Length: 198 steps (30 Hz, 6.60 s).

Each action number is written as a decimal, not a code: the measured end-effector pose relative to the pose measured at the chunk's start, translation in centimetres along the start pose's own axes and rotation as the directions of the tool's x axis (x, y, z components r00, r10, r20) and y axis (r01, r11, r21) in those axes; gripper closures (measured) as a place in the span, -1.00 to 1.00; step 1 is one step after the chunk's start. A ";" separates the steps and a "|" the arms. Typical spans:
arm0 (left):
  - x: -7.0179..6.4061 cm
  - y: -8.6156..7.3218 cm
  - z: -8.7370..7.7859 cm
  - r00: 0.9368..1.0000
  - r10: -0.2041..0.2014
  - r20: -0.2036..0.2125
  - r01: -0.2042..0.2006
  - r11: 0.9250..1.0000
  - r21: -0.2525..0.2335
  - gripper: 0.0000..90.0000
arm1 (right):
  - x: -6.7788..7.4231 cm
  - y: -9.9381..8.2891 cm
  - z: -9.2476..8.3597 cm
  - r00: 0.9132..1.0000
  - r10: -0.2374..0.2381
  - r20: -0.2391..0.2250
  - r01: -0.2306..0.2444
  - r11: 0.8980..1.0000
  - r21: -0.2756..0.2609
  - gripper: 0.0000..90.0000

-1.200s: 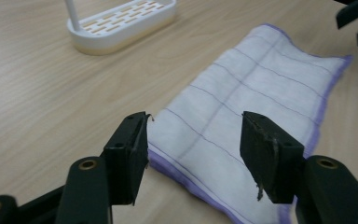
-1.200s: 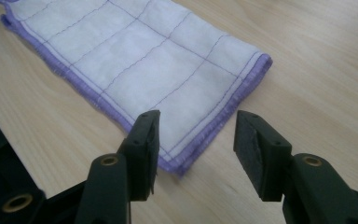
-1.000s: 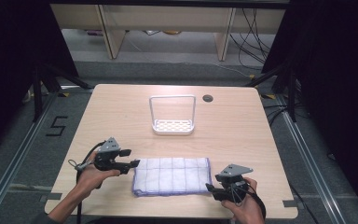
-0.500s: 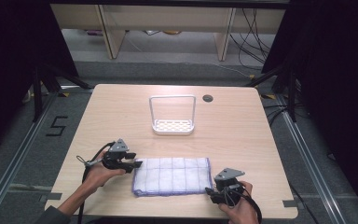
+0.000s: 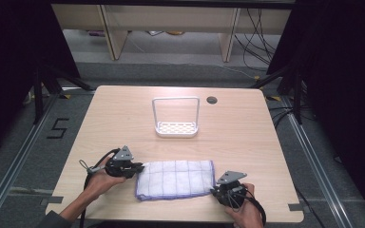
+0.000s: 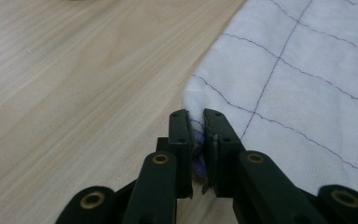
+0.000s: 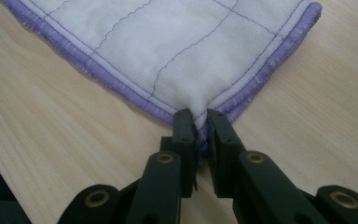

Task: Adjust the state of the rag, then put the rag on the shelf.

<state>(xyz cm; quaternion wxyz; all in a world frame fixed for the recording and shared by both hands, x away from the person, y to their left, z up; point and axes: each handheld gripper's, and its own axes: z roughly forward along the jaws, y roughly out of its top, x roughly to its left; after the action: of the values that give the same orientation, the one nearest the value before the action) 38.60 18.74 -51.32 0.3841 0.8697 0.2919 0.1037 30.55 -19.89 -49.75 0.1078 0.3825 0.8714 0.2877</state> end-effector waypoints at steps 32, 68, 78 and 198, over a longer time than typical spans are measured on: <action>-11.6 -2.3 -1.5 0.972 0.010 0.233 -0.001 0.999 -0.042 0.80 | -6.6 11.7 6.1 0.973 -0.231 -0.025 0.233 0.970 0.070 0.86; -1.0 4.0 1.6 0.983 -0.174 0.051 0.180 0.974 -0.135 -0.01 | -7.5 10.9 2.2 0.988 0.155 -0.010 -0.155 0.979 -0.132 -0.23; 0.9 6.2 4.3 0.988 -0.153 0.013 0.153 0.983 -0.104 -0.05 | -7.1 11.8 4.0 0.989 0.149 0.024 -0.145 0.981 -0.129 -0.16; -1.0 15.1 -4.9 0.997 -0.013 0.078 0.036 0.951 -0.308 0.87 | -3.1 17.8 -4.4 0.996 -0.028 -0.079 -0.003 0.928 -0.373 0.91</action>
<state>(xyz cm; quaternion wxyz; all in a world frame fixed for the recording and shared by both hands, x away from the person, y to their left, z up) 42.23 13.04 -36.98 0.5276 0.7984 0.2682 0.1107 41.60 -14.35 -35.93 0.1441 0.3372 0.8072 0.4626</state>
